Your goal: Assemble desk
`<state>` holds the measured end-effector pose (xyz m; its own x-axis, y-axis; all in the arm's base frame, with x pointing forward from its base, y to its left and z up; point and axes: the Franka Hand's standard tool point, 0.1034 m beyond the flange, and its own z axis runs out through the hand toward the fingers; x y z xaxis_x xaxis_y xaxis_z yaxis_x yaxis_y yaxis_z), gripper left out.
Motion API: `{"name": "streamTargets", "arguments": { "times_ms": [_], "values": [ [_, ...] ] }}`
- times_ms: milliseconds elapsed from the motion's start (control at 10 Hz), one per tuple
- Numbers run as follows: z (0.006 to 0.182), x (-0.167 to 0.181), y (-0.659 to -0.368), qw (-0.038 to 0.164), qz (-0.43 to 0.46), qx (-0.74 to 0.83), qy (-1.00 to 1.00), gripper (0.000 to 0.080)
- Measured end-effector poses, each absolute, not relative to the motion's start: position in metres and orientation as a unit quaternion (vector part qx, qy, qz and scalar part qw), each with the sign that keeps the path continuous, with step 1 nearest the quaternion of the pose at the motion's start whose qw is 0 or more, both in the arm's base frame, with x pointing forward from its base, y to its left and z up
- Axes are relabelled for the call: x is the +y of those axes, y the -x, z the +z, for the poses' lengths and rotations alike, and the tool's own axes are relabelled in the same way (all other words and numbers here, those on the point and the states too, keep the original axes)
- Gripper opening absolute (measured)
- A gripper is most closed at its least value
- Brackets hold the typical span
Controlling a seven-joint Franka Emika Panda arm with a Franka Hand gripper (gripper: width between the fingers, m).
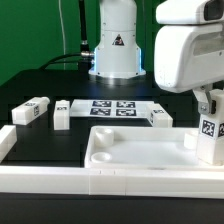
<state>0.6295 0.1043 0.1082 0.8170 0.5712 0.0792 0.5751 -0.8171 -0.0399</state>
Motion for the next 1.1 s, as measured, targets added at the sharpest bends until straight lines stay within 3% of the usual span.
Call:
{"name": "streamTargets", "arguments": {
  "times_ms": [400, 1100],
  "values": [
    [0.1080, 0.1033, -0.6294, 0.035, -0.030, -0.252, 0.967, 0.0288],
    [0.1074, 0.1006, -0.6301, 0.050, -0.016, 0.127, 0.990, 0.0290]
  ]
}}
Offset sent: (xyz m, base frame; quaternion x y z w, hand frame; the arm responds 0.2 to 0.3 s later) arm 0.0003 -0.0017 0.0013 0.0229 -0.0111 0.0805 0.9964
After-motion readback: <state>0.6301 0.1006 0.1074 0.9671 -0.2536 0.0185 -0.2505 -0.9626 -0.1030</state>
